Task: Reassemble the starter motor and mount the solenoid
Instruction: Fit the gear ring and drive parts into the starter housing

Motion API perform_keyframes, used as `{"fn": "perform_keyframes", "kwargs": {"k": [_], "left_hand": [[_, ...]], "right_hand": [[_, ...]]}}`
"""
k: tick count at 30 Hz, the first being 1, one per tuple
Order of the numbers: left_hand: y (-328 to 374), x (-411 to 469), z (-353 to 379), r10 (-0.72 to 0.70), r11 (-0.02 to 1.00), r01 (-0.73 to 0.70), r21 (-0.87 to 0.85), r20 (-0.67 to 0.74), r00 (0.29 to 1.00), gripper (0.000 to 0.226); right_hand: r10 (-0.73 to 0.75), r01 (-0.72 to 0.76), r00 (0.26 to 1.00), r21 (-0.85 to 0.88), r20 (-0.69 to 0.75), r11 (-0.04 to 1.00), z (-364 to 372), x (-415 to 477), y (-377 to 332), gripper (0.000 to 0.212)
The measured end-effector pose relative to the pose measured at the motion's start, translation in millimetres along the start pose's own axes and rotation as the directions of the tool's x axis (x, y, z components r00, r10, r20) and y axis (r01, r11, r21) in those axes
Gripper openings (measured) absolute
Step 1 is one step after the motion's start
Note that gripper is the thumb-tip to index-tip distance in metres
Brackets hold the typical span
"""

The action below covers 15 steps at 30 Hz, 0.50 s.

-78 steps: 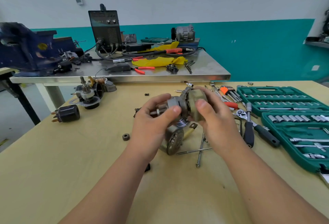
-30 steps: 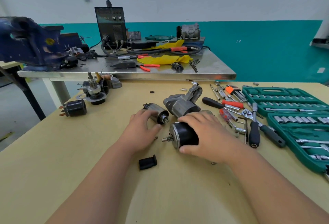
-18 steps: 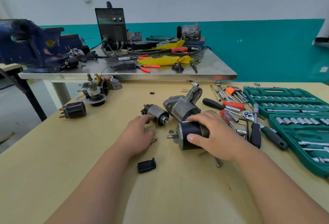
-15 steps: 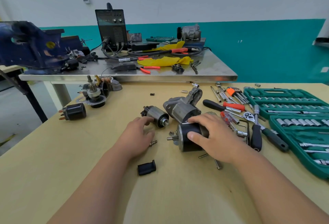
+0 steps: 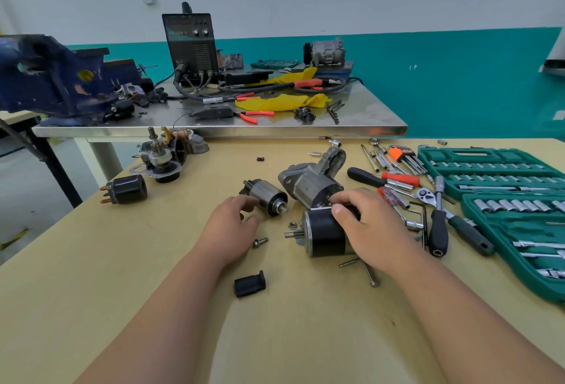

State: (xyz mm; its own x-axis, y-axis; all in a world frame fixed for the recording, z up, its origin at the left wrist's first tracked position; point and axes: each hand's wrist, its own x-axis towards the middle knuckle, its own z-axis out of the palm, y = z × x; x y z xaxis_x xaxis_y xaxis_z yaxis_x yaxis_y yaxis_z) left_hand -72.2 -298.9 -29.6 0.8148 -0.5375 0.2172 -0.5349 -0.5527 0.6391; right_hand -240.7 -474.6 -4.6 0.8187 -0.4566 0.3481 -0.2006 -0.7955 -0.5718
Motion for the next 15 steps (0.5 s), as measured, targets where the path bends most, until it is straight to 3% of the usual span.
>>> {"fn": "perform_keyframes", "kwargs": {"k": [8,13,15], "left_hand": [[-1.7,-0.9,-0.5,0.033,0.999,-0.033,0.002,-0.026,0.999,0.033],[-0.5,-3.1,-1.0,0.045,0.999,-0.045,0.005,-0.020,0.999,0.033],[4.5,-3.9,-0.7,0.057,0.998,-0.060,-0.034,-0.078,0.995,0.033]], "right_hand": [[0.012,-0.009,0.997,0.050,-0.071,0.999,-2.3,-0.6,1.3,0.028],[0.080,-0.068,0.992,0.114,-0.102,0.991,-4.1,1.8,6.3,0.029],[0.118,-0.098,0.985,0.158,-0.124,0.983,-3.4,3.4,8.1,0.029]]}}
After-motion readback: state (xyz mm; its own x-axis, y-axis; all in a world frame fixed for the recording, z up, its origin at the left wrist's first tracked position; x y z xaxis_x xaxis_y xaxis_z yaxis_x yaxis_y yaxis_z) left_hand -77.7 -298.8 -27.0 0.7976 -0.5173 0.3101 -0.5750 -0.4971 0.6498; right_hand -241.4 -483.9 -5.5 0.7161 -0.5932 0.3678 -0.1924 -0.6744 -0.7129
